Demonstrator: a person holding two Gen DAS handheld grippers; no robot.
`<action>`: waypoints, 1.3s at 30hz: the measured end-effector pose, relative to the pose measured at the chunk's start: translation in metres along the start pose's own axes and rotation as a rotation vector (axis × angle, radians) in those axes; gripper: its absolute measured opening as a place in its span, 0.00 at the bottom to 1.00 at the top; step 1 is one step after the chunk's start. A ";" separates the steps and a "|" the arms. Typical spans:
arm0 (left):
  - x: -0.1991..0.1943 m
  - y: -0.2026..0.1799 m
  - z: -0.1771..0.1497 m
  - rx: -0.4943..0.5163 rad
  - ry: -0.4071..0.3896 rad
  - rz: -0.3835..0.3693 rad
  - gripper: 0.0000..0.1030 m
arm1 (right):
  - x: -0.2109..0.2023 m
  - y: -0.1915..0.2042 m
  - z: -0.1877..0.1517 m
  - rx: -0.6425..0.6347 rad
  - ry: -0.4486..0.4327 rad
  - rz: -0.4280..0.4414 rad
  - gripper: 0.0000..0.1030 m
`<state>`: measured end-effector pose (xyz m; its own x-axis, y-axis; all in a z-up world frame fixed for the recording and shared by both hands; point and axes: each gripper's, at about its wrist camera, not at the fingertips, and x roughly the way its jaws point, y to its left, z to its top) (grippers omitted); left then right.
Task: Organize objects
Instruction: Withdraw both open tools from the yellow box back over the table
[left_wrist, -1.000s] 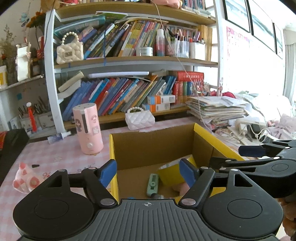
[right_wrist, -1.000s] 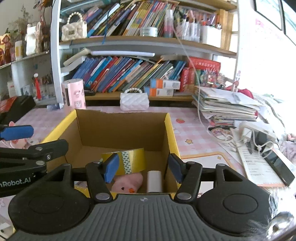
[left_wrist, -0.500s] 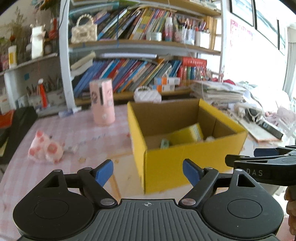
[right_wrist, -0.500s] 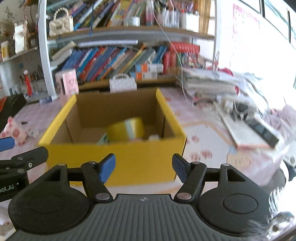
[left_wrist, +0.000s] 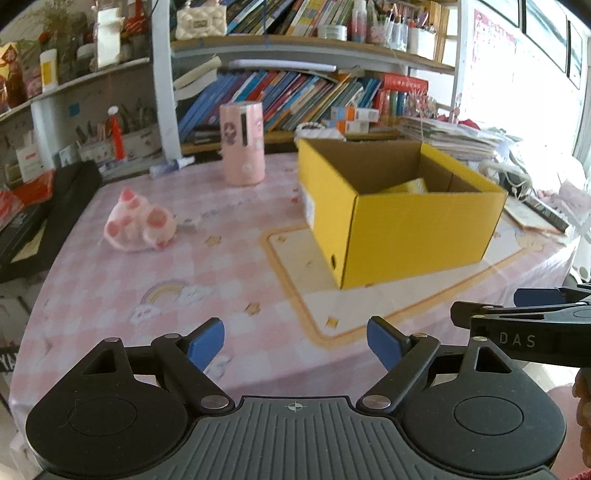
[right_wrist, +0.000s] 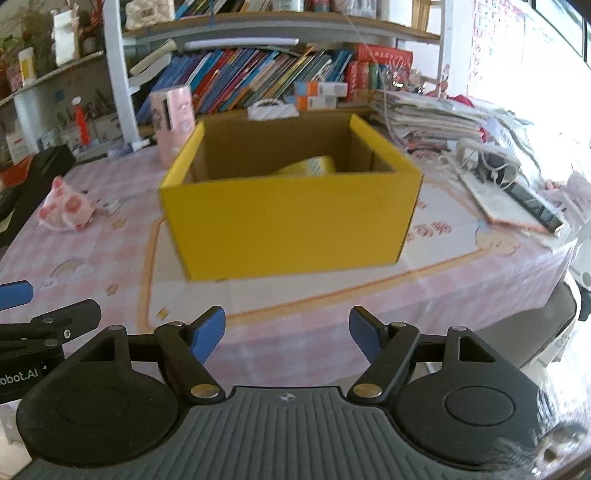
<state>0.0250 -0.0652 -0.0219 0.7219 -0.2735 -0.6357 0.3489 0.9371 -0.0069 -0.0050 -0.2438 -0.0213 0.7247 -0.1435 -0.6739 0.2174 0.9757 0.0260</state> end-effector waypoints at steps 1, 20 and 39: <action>-0.002 0.003 -0.003 0.000 0.006 0.002 0.84 | -0.001 0.005 -0.004 -0.001 0.008 0.004 0.72; -0.035 0.061 -0.029 -0.049 0.017 0.075 0.85 | -0.014 0.076 -0.025 -0.083 0.040 0.098 0.76; -0.060 0.116 -0.039 -0.138 -0.022 0.179 0.86 | -0.019 0.144 -0.018 -0.207 0.006 0.205 0.79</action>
<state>-0.0013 0.0682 -0.0151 0.7785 -0.1030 -0.6191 0.1300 0.9915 -0.0016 0.0006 -0.0978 -0.0182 0.7357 0.0610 -0.6745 -0.0721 0.9973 0.0115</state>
